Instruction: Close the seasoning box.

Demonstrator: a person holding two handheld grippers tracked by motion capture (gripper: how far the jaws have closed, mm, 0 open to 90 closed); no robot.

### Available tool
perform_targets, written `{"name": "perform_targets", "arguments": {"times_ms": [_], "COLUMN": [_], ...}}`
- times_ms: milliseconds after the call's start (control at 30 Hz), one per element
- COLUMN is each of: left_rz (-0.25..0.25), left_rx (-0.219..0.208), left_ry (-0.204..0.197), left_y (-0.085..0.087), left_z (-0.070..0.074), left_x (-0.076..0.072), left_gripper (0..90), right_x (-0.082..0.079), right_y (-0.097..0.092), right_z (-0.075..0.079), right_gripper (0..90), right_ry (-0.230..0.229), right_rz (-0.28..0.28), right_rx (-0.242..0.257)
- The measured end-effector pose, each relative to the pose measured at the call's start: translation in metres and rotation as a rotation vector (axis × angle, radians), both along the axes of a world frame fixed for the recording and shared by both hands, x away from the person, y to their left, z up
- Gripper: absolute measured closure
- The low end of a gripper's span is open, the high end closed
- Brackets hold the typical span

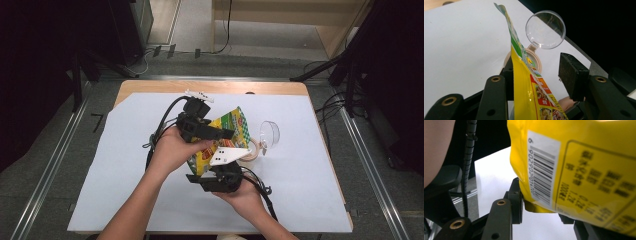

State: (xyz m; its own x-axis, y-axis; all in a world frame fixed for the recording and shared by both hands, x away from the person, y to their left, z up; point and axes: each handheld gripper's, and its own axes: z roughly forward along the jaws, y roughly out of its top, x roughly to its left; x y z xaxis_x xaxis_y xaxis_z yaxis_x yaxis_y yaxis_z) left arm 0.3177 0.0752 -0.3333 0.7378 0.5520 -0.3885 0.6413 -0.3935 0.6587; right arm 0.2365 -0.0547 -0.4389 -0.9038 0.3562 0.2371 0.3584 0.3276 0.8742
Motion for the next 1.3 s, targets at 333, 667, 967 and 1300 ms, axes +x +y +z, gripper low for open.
{"name": "perform_targets", "arguments": {"times_ms": [333, 667, 967, 1300], "left_rz": [-0.009, -0.017, -0.004, 0.008], "left_rx": [-0.024, -0.007, -0.039, -0.037], "left_ry": [0.008, -0.034, -0.033, -0.046], "left_y": [0.005, -0.004, 0.001, 0.0], "left_z": [0.001, 0.002, 0.0, 0.0], "left_x": [-0.001, -0.009, -0.005, -0.005], "left_gripper": [57.7, 59.4, 58.5, 58.3], "right_x": [-0.004, -0.007, -0.003, -0.002], "right_y": [0.005, 0.005, 0.002, 0.004], "right_z": [0.002, -0.007, -0.003, -0.004], "right_gripper": [63.7, 64.9, 65.1, 64.3], "right_ry": [-0.042, -0.002, -0.008, 0.009], "right_rz": [0.002, -0.014, -0.014, -0.005], "right_rx": [-0.015, 0.019, 0.019, 0.025]}}
